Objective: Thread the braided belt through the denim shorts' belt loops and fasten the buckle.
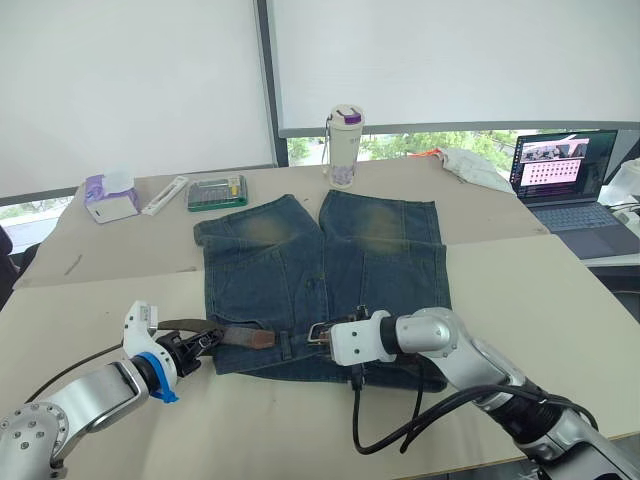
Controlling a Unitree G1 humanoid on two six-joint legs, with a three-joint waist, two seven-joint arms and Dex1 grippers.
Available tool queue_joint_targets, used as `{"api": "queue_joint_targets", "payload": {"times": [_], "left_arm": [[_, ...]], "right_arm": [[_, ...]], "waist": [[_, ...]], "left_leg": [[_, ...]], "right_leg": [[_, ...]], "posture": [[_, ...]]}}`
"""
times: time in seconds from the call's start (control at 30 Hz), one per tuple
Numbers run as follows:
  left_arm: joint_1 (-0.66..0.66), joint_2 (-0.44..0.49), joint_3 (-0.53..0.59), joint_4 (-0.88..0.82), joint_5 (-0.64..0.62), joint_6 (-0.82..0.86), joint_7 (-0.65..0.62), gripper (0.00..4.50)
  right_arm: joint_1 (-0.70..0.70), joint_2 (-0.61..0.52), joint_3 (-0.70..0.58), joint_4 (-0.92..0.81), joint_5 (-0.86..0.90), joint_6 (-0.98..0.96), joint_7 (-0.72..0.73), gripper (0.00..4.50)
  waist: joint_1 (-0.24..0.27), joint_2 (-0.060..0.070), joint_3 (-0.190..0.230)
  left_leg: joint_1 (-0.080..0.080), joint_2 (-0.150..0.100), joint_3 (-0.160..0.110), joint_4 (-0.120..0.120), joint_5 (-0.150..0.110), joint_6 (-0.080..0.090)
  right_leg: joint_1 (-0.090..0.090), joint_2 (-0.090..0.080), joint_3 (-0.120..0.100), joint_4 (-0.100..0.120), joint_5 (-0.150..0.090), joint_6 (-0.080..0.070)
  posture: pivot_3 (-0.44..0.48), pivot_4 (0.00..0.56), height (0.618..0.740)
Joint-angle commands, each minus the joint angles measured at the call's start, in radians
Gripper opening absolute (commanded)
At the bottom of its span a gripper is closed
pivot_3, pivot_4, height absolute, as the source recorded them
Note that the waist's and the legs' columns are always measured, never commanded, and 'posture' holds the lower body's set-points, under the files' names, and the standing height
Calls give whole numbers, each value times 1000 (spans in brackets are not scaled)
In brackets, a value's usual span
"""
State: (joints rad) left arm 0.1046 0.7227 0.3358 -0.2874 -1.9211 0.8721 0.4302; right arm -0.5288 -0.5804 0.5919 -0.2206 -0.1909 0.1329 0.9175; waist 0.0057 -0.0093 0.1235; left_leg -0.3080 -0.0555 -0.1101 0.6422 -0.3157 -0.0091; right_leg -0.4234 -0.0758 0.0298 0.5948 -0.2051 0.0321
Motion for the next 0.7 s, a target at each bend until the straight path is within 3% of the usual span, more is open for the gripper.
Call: {"api": "queue_joint_targets", "payload": {"times": [0.03,0.1,0.3,0.7], "left_arm": [[7,29,7,-46,-13,-10,7,0],[9,38,0,-59,-14,-11,15,0],[-24,47,-58,-107,-1,-29,73,0],[-137,110,-155,-95,-50,-66,311,0]], "right_arm": [[-26,31,12,33,-42,-39,4,2372],[-28,46,16,55,-64,-46,-1,2131],[-14,68,-25,40,-65,-45,-9,139],[19,62,-104,-46,-27,32,4,42]], "waist": [[-1,0,0],[-1,0,0],[-1,0,0],[0,0,0]], "left_leg": [[0,0,0,0,0,0],[0,0,0,0,0,0],[0,0,0,0,0,0],[0,0,0,0,0,0]], "right_leg": [[0,0,0,0,0,0],[0,0,0,0,0,0],[0,0,0,0,0,0],[0,0,0,0,0,-1]], "posture": [[0,150,740],[0,150,740],[0,150,740],[0,150,740]]}}
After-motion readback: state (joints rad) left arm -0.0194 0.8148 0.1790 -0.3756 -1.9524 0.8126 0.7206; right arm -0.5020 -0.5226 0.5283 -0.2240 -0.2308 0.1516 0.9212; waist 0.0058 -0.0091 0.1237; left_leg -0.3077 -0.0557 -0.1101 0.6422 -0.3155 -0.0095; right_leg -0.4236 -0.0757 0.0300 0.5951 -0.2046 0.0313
